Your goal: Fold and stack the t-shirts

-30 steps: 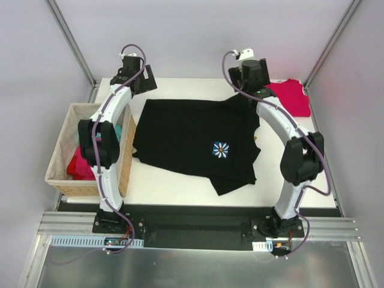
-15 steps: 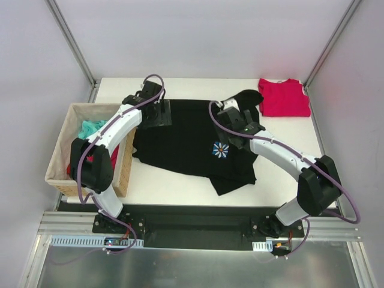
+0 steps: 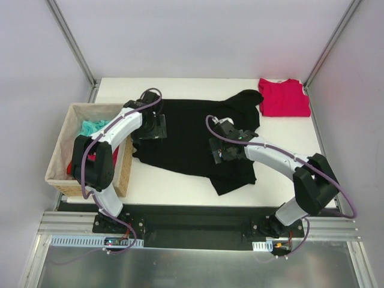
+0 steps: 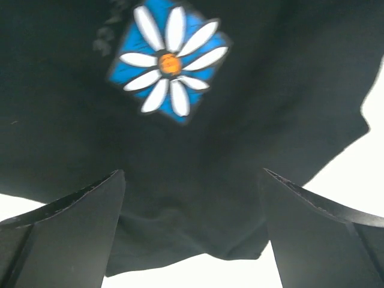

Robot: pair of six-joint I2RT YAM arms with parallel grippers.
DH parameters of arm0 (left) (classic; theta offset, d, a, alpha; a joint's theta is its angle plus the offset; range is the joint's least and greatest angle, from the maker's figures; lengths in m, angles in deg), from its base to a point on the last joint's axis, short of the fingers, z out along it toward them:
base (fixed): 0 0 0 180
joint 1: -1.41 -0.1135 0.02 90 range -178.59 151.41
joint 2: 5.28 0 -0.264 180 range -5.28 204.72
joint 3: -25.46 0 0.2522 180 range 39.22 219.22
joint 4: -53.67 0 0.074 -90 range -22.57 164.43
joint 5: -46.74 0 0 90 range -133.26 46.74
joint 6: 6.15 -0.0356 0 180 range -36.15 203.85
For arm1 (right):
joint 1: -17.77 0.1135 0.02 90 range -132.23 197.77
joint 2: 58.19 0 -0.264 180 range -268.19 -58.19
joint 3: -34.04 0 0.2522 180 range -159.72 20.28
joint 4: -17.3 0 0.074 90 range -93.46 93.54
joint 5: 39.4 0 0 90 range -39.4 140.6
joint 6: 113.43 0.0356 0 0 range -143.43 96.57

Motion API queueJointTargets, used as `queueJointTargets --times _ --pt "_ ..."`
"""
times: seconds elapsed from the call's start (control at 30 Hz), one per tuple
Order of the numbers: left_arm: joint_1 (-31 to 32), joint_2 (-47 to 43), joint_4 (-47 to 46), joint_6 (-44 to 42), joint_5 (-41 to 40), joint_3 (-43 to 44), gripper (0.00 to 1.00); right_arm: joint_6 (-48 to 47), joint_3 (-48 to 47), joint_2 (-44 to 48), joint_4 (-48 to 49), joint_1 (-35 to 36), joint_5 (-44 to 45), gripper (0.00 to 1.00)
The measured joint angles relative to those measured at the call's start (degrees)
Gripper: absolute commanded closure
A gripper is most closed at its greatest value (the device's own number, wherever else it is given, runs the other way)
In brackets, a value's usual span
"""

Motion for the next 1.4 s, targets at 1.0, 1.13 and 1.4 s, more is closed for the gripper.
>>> queueJointTargets --times 1.0,1.13,1.4 --pt "0.0 0.0 1.2 1.3 0.3 -1.9 0.01 11.1 9.9 -0.2 -1.6 3.6 -16.7 0.07" --pt "0.0 -0.5 1.2 1.3 0.3 -1.9 0.01 13.6 15.6 5.9 -0.2 3.0 -17.7 0.08" --pt "0.0 -4.0 1.3 1.7 1.2 -1.9 0.01 16.5 23.8 17.5 -2.6 -1.3 -19.3 0.07"
